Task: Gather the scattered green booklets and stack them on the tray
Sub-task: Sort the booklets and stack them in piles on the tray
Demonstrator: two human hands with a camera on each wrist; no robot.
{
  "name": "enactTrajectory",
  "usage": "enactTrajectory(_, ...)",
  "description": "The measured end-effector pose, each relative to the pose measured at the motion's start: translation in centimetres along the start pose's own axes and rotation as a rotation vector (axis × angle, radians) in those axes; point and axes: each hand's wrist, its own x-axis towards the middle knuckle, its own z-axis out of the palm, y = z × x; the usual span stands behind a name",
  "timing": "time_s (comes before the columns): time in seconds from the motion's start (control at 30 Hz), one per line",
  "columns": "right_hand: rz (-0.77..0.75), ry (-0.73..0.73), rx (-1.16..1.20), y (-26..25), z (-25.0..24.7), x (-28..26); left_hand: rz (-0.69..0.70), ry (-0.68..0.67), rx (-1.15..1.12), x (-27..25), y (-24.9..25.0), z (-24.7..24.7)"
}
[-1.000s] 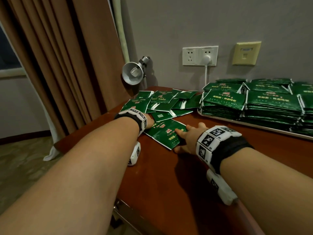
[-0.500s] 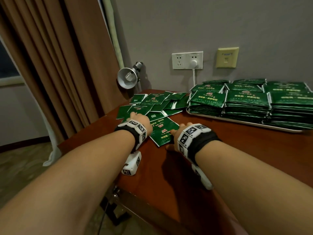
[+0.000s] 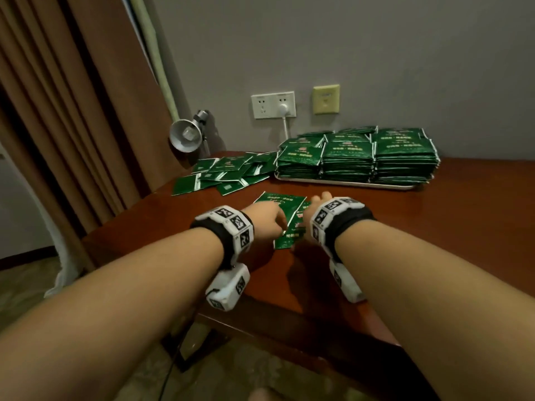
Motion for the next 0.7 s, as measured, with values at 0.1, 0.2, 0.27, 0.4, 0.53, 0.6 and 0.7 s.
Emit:
enactTrajectory(0.1,0.067,-0.010,0.020,0.5,-0.9,-3.6,0.037,0.113,-0.005,-0.1,-0.4,-0.8)
enactTrajectory(0.2,0.043,-0.027,0.124,0.8,-2.0,-5.0,-0.062,0.013,0.161,1.5,-1.9,-1.2)
enactTrajectory(0.27,-0.016,-0.056,0.188,1.2,-2.0,-4.0,-0.113,-0.072,0.304,2.9,-2.8,-2.3)
enactTrajectory(0.4,-0.086,-0.076,0.039,1.6,-1.2,-0.8,-0.080,-0.123,0.337,7.5,-3.6,-4.0)
enactTrajectory(0.53,-0.154,-0.109,0.012,2.1,-1.7,-0.3,-0.043,-0.340,0.307,10.5,-3.4,-2.7)
enactTrajectory(0.6,-0.143,-0.056,0.003,2.3,-1.8,0.2,-0.041,-0.397,0.229,10.8,-3.2,-2.8)
enactTrajectory(0.7,-0.153,0.016,-0.007,2.3,-1.5,0.6,0.016,-0.301,0.303,10.0,-3.2,-3.0)
